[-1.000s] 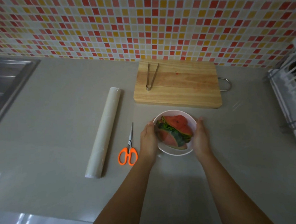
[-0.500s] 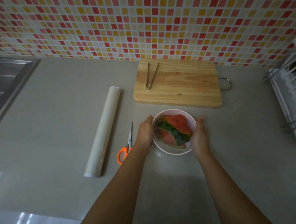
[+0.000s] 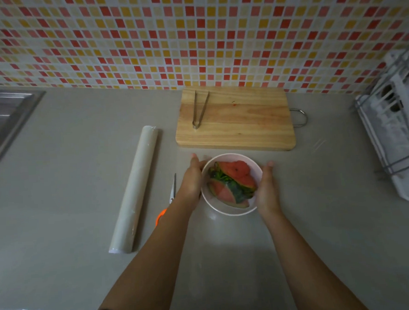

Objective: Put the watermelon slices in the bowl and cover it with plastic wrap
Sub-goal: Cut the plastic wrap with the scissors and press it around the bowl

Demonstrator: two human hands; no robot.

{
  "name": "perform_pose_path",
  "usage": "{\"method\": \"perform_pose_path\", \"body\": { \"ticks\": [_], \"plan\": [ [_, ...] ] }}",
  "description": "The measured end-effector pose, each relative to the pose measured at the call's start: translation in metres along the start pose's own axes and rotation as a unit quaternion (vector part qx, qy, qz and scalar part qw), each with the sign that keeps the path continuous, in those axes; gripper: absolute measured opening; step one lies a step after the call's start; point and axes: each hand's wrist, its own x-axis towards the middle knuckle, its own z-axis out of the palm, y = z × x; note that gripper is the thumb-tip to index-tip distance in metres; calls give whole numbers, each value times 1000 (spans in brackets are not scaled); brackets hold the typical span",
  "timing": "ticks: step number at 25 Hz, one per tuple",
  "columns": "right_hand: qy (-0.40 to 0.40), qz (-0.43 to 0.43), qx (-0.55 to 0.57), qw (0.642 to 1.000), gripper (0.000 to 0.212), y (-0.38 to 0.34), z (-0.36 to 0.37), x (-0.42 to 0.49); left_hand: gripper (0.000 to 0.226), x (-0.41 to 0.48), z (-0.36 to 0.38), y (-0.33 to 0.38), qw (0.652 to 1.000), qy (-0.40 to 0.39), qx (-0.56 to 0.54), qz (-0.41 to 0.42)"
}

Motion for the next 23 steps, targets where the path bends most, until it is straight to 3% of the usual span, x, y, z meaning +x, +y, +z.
{"method": "perform_pose_path", "body": {
  "ticks": [5,10,13,16,18,19,23],
  "plan": [
    [-18,-24,71,997,53,0,-3,-10,49,-22,-4,-41,989,53,49,127],
    [-25,60,94,993,65,-3,5,-14,55,-29,3,-46,988,-37,-136,68],
    [-52,80,96,991,71,-7,4,-15,63,-30,1,-44,998,-9,-60,32],
    [-89,67,94,989,77,-15,-6,-18,68,-32,-1,-34,988,90,77,98],
    [-51,34,25,998,74,-15,-18,-21,61,-37,-9,-29,974,150,96,138],
    [-32,15,-4,999,74,-13,-26,-26,57,-42,-12,-29,979,137,84,127],
    [-91,29,2,995,75,-17,-40,-45,68,-46,-19,-22,997,22,16,66]
  ]
}}
